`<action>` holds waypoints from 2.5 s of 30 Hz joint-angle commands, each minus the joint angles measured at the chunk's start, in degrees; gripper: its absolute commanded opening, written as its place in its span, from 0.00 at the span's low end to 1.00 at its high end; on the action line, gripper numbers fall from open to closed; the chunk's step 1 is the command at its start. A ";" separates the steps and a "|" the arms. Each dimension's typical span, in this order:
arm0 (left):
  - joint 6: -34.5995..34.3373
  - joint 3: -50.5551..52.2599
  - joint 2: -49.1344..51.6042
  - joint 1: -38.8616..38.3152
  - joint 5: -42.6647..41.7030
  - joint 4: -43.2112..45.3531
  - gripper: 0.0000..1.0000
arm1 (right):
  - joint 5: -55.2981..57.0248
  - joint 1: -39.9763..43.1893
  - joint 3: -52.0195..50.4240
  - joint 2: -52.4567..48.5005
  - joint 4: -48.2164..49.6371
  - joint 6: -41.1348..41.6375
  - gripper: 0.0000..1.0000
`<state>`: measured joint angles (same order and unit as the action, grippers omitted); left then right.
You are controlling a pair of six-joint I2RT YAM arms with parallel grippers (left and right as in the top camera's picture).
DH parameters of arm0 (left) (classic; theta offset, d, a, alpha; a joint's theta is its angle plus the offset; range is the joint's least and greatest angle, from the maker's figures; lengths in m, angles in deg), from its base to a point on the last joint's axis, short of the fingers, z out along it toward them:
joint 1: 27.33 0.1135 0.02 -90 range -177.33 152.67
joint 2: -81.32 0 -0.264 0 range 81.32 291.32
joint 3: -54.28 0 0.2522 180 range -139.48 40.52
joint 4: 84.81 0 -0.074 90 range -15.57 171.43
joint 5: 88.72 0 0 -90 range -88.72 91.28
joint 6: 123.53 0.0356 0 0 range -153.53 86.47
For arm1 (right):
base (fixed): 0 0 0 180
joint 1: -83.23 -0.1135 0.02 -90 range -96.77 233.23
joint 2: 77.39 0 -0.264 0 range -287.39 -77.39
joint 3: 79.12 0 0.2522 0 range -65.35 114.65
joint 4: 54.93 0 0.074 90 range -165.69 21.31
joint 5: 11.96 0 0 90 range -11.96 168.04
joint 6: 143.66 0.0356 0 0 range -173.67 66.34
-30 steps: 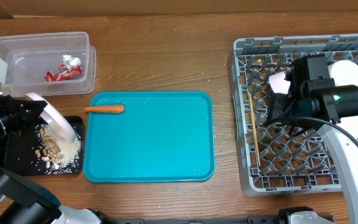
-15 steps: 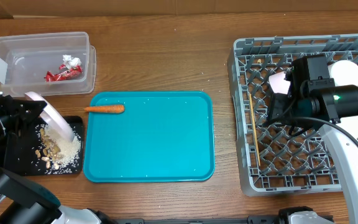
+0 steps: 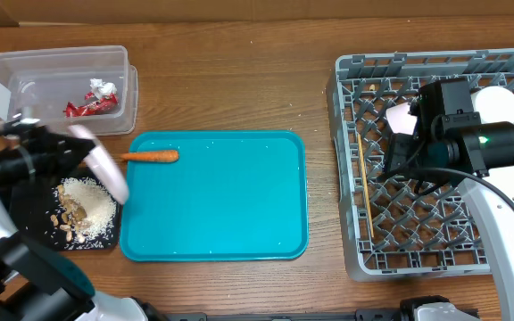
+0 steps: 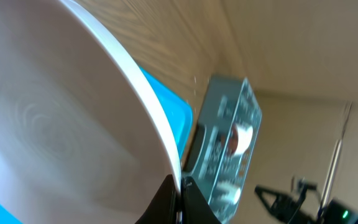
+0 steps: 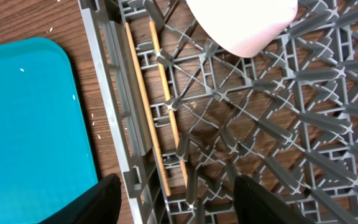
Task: Sort waste into correct bins and load items into the dishwasher
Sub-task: 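Bring the empty plate back onto the teal tray with the left gripper and release, then grasp the rim of the white plate with the right gripper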
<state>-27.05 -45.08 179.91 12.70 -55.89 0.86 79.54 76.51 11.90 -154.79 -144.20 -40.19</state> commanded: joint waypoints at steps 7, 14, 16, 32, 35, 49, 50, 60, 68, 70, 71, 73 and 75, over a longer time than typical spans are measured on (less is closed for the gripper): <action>-8.15 -1.44 -5.88 -27.02 15.72 6.99 0.04 | -0.09 0.15 -0.13 0.09 0.87 0.04 0.61; -22.69 -1.44 -2.14 -50.25 32.46 15.28 0.04 | -0.09 0.15 -0.13 0.09 1.05 0.02 0.61; -25.33 -1.44 -0.04 -56.00 36.46 16.65 0.04 | -0.11 0.15 -0.13 0.09 1.05 0.04 0.61; -30.25 -2.10 14.25 -73.90 42.84 19.61 0.34 | -0.11 0.15 -0.13 0.09 1.09 0.02 0.62; -30.25 -4.22 12.70 -71.65 45.75 16.87 0.43 | -0.11 0.15 -0.13 0.09 1.09 0.02 0.64; -30.32 -10.62 -6.36 -45.90 55.87 1.03 0.56 | -22.36 -1.97 -0.13 -0.17 10.19 -5.73 0.88; -30.29 -10.62 -7.28 -43.50 55.87 0.17 0.61 | -22.21 -2.84 -0.13 -0.39 10.73 -5.31 0.88; -30.23 -10.12 -8.63 -29.81 55.84 -3.41 0.90 | -17.38 -19.47 -0.13 -11.56 15.74 -2.47 0.86; -28.70 -10.12 -8.61 -29.55 55.93 -3.39 0.90 | -15.47 -25.88 -0.13 -25.09 18.80 3.02 0.73; -28.70 -10.12 -8.59 -29.55 55.93 -3.39 0.90 | -15.52 -26.27 -0.13 -27.91 18.93 4.02 0.67; -28.70 -10.12 -8.59 -29.55 55.93 -3.34 0.90 | -15.56 -26.40 -0.13 -29.00 18.97 4.44 0.65; -28.72 -10.12 -8.59 -29.55 55.91 -3.26 0.90 | -16.46 -26.67 -0.13 -31.23 19.32 4.39 0.64; -28.72 -10.12 -8.59 -29.55 55.93 -3.17 0.90 | -17.49 -26.73 -0.13 -33.03 19.71 4.42 0.64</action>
<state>-57.08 -54.81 171.56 -16.98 -0.18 -2.40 63.23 50.32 11.81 -185.72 -125.09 -37.11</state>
